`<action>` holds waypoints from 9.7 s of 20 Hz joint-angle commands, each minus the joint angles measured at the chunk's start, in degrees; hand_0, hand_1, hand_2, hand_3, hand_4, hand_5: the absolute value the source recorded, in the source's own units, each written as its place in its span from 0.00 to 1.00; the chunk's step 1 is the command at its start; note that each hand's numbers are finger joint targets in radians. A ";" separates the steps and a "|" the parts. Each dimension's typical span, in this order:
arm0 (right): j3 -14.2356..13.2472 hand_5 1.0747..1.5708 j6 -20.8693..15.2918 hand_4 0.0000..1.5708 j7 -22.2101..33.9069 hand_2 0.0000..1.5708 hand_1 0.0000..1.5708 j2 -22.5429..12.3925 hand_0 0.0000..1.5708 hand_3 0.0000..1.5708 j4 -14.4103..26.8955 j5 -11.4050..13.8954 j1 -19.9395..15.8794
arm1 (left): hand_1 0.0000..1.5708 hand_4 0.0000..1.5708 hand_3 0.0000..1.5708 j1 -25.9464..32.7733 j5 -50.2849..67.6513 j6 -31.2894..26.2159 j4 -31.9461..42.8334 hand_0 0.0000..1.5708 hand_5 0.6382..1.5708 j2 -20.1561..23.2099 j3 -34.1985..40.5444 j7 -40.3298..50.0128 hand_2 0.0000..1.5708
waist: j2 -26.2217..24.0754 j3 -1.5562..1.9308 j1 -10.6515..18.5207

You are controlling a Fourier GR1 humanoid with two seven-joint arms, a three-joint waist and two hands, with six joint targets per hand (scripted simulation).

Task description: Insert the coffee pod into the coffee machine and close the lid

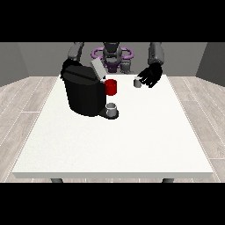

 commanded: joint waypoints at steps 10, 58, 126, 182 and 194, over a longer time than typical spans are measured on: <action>0.57 1.00 2.20 0.31 -1.67 0.00 0.00 -0.25 0.00 0.00 -0.66 -2.13 -1.16 | 0.80 0.34 0.81 -8.23 -0.02 -6.14 -1.55 0.80 1.00 5.22 3.17 2.10 0.84 | 0.20 -0.01 -3.04; 1.15 1.00 1.98 0.29 -0.15 0.00 0.00 -1.58 0.00 0.00 -7.80 -1.48 -2.77 | 0.78 0.31 0.76 -18.77 -3.35 -4.80 3.07 0.78 1.00 4.24 6.56 6.73 0.81 | 8.70 -0.02 -9.99; -4.00 1.00 1.25 0.23 -3.11 0.00 0.00 -5.54 0.00 0.00 0.75 -1.51 11.60 | 0.00 0.14 0.00 8.85 17.46 -12.57 -5.45 0.00 1.00 -17.65 19.40 3.32 0.00 | -20.43 -0.04 9.86; 0.18 1.00 11.52 0.03 0.74 0.00 0.00 -5.85 0.00 0.00 10.70 2.42 -21.87 | 0.00 0.00 0.00 32.66 33.50 -9.10 -39.72 0.00 1.00 -17.31 10.60 9.21 0.00 | -3.41 -0.03 14.06; -0.03 1.00 10.32 0.00 -0.09 0.00 0.00 -5.45 0.00 0.00 15.48 4.27 -26.25 | 0.00 0.09 0.00 31.96 36.92 -10.97 -41.52 0.00 1.00 -15.04 11.21 11.10 0.00 | -2.66 -0.03 16.16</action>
